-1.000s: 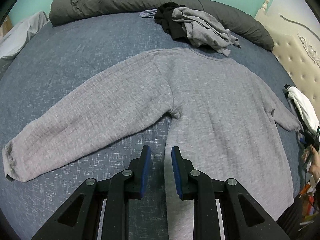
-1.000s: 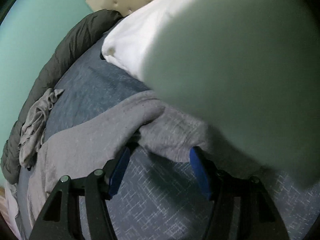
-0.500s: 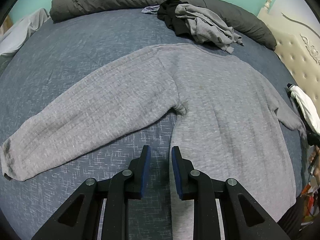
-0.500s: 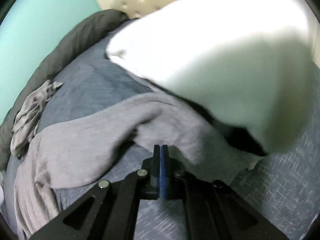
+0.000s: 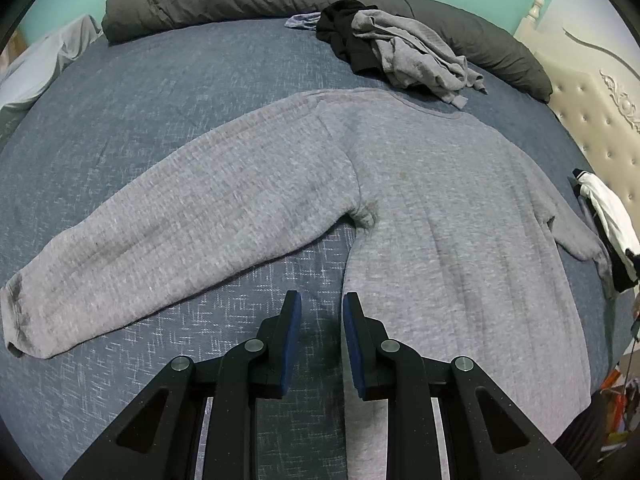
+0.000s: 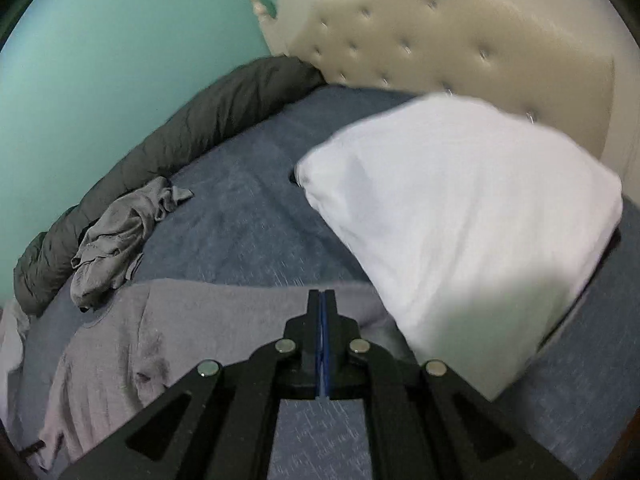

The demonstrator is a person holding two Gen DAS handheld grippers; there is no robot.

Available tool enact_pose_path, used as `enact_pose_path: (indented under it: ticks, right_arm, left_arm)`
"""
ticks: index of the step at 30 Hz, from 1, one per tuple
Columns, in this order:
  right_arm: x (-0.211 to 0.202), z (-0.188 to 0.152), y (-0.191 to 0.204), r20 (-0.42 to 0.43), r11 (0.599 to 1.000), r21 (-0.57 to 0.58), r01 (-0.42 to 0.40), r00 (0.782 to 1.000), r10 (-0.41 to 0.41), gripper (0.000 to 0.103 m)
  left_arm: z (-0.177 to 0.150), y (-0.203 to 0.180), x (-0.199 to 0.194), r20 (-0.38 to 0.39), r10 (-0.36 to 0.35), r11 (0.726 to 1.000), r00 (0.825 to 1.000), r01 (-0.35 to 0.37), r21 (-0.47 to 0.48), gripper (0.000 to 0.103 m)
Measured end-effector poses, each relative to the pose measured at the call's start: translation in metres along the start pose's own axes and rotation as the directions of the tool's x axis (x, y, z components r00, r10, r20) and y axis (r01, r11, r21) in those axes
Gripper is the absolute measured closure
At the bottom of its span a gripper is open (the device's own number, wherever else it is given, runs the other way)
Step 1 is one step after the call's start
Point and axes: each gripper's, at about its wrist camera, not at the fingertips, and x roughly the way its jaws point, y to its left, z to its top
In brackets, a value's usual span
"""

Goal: Fold clothes

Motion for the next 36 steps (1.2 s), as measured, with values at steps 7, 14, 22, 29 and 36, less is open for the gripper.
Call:
enact_pose_path:
  ticks: [7, 14, 22, 29, 36]
  right_arm:
    - [0.024, -0.038, -0.02, -0.106, 0.995, 0.063, 0.079, 0.992, -0.072, 0.085]
    - [0.048, -0.057, -0.046, -0.171, 0.978, 0.161, 0.132, 0.98, -0.104, 0.052]
    - [0.053, -0.066, -0.054, -0.191, 0.974, 0.198, 0.11, 0.979, -0.072, 0.052]
    - [0.044, -0.08, -0.031, -0.287, 0.989, 0.139, 0.045, 0.958, -0.003, 0.052]
    - [0.028, -0.1, -0.009, -0.357, 0.997, 0.072, -0.035, 0.932, 0.058, 0.052]
  left_arm:
    - [-0.007, 0.009, 0.004, -0.024, 0.01, 1.0, 1.0, -0.01, -0.014, 0.079]
    - [-0.015, 0.018, 0.011, -0.046, 0.015, 0.999, 0.999, -0.016, -0.035, 0.079]
    - [-0.023, 0.011, 0.021, -0.098, -0.029, 0.999, 0.995, 0.025, -0.036, 0.079]
    - [-0.06, 0.001, 0.027, -0.198, -0.035, 0.999, 0.98, 0.038, 0.012, 0.079]
    - [-0.096, -0.001, 0.014, -0.235, -0.067, 0.998, 0.97, 0.066, -0.012, 0.079]
